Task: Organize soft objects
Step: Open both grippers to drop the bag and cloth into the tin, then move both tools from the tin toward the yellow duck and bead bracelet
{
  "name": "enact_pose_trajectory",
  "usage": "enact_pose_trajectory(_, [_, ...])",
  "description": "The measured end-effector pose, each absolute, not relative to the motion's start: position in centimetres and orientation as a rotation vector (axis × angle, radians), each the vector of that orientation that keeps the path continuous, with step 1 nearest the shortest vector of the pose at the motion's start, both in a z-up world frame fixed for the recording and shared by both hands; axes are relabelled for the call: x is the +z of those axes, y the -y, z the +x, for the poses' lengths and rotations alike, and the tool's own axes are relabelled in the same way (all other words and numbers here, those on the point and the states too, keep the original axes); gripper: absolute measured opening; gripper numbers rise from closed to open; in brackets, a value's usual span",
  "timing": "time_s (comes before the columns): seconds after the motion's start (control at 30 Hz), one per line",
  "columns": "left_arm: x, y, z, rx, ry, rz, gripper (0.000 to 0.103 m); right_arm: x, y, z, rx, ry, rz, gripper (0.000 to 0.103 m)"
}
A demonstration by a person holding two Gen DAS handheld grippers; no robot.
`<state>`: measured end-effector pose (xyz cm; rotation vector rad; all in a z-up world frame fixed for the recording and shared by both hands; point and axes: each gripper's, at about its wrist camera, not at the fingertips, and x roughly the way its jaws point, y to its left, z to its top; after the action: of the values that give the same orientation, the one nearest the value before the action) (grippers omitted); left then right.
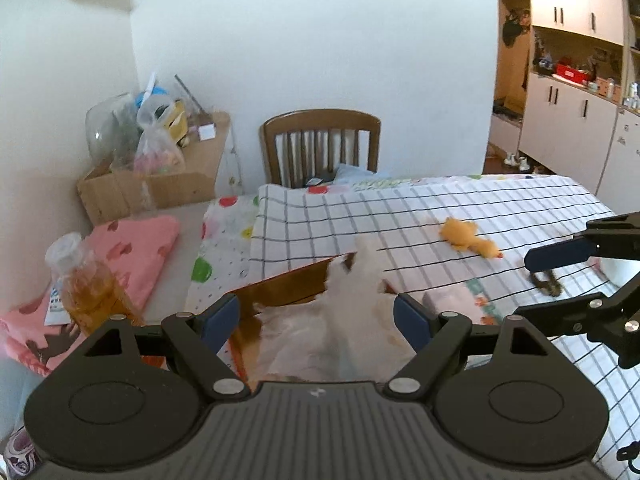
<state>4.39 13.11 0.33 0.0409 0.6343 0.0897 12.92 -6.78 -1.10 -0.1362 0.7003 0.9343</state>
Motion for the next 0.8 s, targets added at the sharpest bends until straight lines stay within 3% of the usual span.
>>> enact_pose_trajectory(0.8, [0.5, 1.4, 7.3, -0.054, -0.586, -0.042, 0.087, 1.4, 22.8, 13.3, 0.781, -0.646, -0.08, 0.097])
